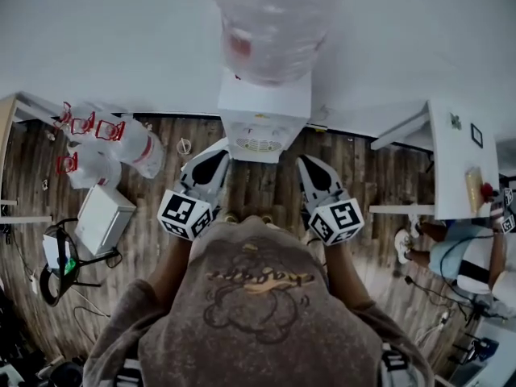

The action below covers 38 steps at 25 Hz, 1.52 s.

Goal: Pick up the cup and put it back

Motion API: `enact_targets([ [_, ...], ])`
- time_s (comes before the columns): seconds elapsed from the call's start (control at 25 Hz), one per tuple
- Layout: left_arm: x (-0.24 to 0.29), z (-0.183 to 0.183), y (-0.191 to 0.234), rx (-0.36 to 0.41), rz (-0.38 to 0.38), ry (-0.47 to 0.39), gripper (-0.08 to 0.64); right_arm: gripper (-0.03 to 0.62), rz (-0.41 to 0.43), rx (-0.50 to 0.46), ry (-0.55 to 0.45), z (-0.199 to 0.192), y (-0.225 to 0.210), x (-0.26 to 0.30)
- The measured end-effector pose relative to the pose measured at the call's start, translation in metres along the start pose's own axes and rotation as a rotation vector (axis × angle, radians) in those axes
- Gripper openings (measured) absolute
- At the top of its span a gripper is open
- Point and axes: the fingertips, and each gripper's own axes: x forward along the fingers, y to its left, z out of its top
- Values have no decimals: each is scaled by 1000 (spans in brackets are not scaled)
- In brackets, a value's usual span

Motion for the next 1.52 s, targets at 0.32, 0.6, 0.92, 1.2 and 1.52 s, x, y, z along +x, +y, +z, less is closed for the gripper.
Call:
enact_targets([
  [0.32, 0, -17, 18, -26, 16, -10, 3, 1, -68, -1, 27, -20, -10, -4],
  [0.6, 1, -17, 24, -37, 20, -6, 3, 0, -90, 5, 32, -27, -10, -2],
  [0.92, 3, -17, 27, -65, 16, 3, 3, 0, -77, 25, 40, -31, -8, 6],
  [1.2, -1, -18, 34, -77, 30, 5, 3, 0, -78, 25, 52, -35, -6, 11],
  [1.52, -1, -22, 32, -73, 31, 18, 3, 0, -66, 23, 50, -34, -8, 11],
])
